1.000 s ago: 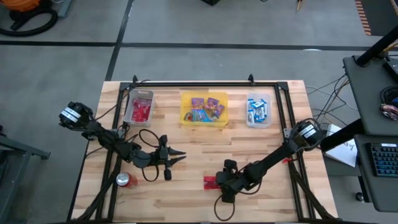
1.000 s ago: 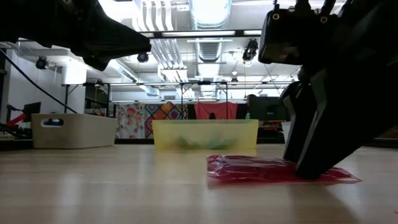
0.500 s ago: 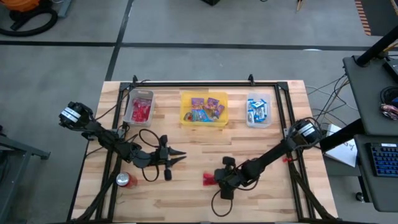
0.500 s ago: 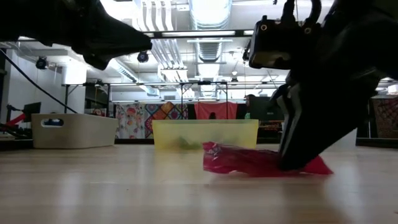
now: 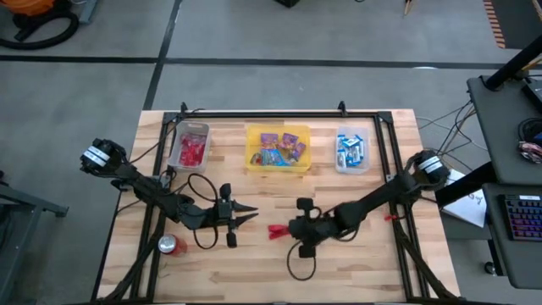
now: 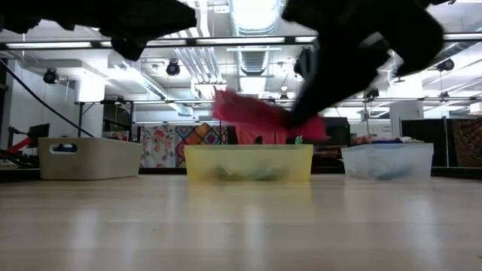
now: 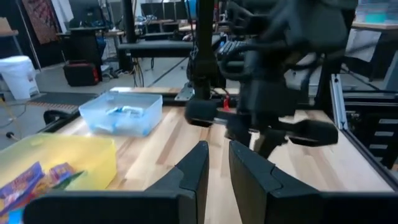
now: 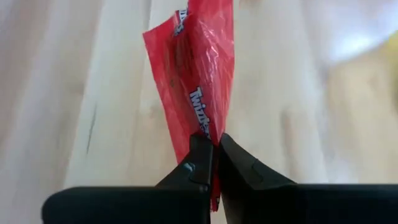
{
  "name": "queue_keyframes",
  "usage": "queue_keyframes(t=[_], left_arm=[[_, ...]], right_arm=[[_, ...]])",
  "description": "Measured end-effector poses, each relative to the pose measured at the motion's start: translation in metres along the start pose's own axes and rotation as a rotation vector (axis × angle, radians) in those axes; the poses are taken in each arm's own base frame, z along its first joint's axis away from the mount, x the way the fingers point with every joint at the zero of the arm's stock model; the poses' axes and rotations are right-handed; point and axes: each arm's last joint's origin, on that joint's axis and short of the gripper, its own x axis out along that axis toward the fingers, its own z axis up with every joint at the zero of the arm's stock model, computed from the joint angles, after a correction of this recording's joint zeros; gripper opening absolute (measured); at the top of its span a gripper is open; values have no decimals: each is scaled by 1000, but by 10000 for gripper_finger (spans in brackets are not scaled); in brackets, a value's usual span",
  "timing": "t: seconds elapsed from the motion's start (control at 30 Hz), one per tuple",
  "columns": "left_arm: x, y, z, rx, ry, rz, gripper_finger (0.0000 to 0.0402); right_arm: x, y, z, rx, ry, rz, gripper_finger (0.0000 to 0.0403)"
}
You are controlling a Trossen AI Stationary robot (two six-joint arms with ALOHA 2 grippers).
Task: Sort candy
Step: Put the red gummy into the gray bin
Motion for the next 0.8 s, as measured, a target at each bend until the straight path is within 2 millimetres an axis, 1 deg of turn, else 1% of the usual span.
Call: queue_keyframes(t=[0.07,0.13,0.27,0.33,0.43,0.57,0.63,0.73,0.8], left_arm=[[1,-2,4,11,-11,-10,47],[4,-3,9,29,-21,-38,47],[6,-3,13,64,-30,-71,47],[6,0,16,66,-38,-62,47],[5,5,22,69,-32,-79,47],[-3,17,36,51,-13,-193,47],[-7,25,41,38,11,-206,47],[-10,38,37,6,63,-164,47],[-12,42,33,-21,82,-166,48]], right_arm=[[-7,-6,7,-24,-83,-11,9],[-10,-13,8,-47,-145,-37,9],[-14,-25,13,-27,-361,-94,9],[-12,-31,11,-12,-454,-121,9],[-7,-38,3,6,-547,-146,9],[-5,-46,-6,33,-585,-170,9],[-4,-48,-8,26,-584,-181,9],[-6,-52,-2,27,-621,-197,9],[-8,-53,1,20,-641,-215,9]])
